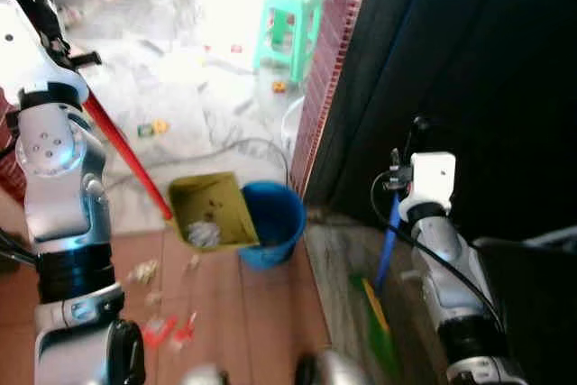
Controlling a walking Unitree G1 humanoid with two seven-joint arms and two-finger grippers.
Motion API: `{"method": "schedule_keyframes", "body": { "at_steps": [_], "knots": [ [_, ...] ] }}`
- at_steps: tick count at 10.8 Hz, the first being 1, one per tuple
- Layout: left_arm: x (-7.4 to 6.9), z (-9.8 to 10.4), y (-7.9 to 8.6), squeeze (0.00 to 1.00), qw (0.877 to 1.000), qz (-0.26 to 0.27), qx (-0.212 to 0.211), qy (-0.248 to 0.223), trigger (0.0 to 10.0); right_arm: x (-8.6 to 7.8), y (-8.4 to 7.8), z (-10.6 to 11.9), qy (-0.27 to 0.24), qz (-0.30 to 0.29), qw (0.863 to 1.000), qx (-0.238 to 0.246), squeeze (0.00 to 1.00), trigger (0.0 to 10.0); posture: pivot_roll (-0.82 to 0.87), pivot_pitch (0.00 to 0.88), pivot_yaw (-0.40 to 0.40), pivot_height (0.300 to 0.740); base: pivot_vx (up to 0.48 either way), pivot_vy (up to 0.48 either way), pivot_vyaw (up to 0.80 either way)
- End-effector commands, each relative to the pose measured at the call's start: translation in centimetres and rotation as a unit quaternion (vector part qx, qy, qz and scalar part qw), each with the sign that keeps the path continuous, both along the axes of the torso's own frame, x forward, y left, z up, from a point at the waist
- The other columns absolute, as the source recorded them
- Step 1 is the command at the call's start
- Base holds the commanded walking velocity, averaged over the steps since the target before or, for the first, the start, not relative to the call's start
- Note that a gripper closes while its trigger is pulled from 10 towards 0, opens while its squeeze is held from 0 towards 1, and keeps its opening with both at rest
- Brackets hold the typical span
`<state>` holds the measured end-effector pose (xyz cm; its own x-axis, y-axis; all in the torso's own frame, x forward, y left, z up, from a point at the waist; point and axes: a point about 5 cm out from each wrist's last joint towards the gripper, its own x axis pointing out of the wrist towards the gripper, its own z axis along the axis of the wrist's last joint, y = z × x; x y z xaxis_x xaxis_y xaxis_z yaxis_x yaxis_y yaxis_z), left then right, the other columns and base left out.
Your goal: Sweep floor
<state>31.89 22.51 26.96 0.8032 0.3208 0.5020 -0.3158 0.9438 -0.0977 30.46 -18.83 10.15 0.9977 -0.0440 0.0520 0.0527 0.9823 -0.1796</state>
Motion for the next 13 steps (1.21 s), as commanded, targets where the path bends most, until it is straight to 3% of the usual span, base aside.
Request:
{"method": "schedule_keyframes", "body": {
  "at_steps": [1,3,5,6,10,11,12,13],
  "knots": [
    [-0.3,1.7,-0.9,0.0,0.999,-0.015,0.003,-0.048,10.0,0.3,-0.3,0.9,-0.017,-0.003,1.0,-0.008,0.0,10.0,0.0,0.045,-0.063,0.74,0.0,0.0,0.0],
    [-0.2,1.3,-1.7,0.0,0.999,-0.023,0.013,-0.047,10.0,0.3,-0.2,0.9,-0.017,-0.002,1.0,-0.007,0.0,10.0,0.0,0.045,-0.064,0.74,0.0,0.0,0.0],
    [0.0,1.3,-3.9,0.0,0.993,-0.044,0.093,-0.066,10.0,0.4,-0.1,1.0,-0.017,0.0,1.0,-0.007,0.0,10.0,0.0,0.044,-0.069,0.74,0.0,0.0,0.0],
    [0.3,1.1,-4.8,0.0,0.99,-0.056,0.106,-0.068,10.0,0.4,0.0,1.0,-0.018,0.001,1.0,-0.007,0.0,10.0,0.0,0.043,-0.068,0.74,0.0,0.0,0.0],
    [0.9,1.1,-9.3,0.0,0.982,-0.118,0.115,-0.09,10.0,0.5,0.3,1.1,-0.02,0.002,1.0,-0.005,0.0,10.0,-0.01,0.04,-0.066,0.74,0.0,0.0,0.0],
    [0.7,1.0,-11.4,0.0,0.974,-0.16,0.129,-0.099,10.0,0.5,0.3,1.1,-0.02,0.001,1.0,-0.004,0.0,10.0,-0.01,0.041,-0.065,0.74,0.0,0.0,0.0],
    [0.0,0.6,-14.5,0.0,0.952,-0.234,0.165,-0.108,10.0,0.6,0.4,1.1,-0.021,0.002,1.0,-0.003,0.0,10.0,0.0,0.041,-0.065,0.74,0.0,0.0,0.0],
    [-0.6,0.1,-16.4,0.0,0.929,-0.29,0.2,-0.11,10.0,0.6,0.5,1.1,-0.021,0.002,1.0,-0.002,0.0,10.0,0.0,0.041,-0.065,0.74,0.0,0.0,0.0]
  ]
}}
